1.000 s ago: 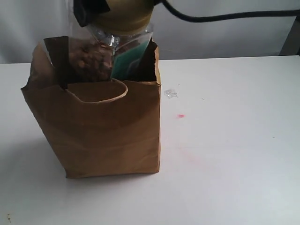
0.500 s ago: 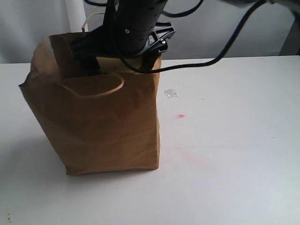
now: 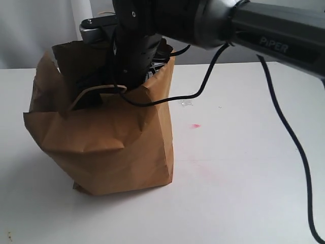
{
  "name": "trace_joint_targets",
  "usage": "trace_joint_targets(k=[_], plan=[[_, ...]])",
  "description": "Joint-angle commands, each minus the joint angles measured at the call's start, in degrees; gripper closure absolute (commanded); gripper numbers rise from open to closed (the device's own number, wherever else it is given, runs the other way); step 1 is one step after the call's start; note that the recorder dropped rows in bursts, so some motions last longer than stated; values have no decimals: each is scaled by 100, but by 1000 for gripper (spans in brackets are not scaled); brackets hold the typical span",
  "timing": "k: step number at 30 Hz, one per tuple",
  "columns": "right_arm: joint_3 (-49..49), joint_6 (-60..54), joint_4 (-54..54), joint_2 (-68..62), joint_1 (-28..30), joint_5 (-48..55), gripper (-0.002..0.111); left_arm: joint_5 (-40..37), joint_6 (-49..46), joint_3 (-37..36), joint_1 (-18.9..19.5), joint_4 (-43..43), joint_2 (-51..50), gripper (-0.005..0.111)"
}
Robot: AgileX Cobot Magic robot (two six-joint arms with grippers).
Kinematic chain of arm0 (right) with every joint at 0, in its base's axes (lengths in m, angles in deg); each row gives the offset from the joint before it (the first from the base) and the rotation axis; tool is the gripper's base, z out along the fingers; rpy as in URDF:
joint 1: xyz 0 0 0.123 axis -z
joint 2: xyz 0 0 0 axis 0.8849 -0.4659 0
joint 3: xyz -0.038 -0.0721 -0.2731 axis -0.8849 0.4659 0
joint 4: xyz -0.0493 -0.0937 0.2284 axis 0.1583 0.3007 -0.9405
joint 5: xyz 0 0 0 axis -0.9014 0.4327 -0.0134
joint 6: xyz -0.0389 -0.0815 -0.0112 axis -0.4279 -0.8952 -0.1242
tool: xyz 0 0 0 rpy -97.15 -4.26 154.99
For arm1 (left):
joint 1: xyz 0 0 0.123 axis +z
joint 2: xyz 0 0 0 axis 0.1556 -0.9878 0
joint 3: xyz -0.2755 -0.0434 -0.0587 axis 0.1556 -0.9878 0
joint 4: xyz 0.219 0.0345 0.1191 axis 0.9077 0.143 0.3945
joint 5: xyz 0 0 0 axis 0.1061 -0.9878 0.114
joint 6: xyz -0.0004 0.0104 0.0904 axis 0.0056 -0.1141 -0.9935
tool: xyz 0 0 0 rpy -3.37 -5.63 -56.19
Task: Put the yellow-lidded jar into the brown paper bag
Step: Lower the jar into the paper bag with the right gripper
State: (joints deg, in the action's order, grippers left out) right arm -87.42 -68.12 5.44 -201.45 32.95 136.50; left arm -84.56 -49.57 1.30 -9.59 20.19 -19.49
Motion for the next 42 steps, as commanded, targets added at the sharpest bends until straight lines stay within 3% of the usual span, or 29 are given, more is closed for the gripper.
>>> trace_joint_targets(k=[1,23,26,27,28,29,30,31,33,42], plan=[[-67,12,14,-93,25,-187,108,54,22,13,-28,-22,-17,106],[-67,-204,-189,-343,185,-196,106,54,22,13,-28,-22,-17,106],[-67,-322,-198,-343,185,-196,92,54,22,13,-28,-22,-17,106],[-67,-347,-198,-343,185,-218,76,54,22,13,-28,-22,-17,106],[-67,-347,-198,-343,185,-218,69,54,22,13,-28,-22,-17,106],[-67,-362,-198,-343,185,-230,48,54,22,13,-28,-22,-17,106],[-67,-413,-198,-343,185,-230,40,54,22,13,-28,-22,-17,106],[-67,-477,-198,-343,185,-209,23,54,22,13,-28,-22,-17,106],[-67,-477,-198,-343,185,-205,9,54,22,13,-28,-22,-17,106],[-67,-477,-319,-240,185,-305,5,54,22,13,-28,-22,-17,106]])
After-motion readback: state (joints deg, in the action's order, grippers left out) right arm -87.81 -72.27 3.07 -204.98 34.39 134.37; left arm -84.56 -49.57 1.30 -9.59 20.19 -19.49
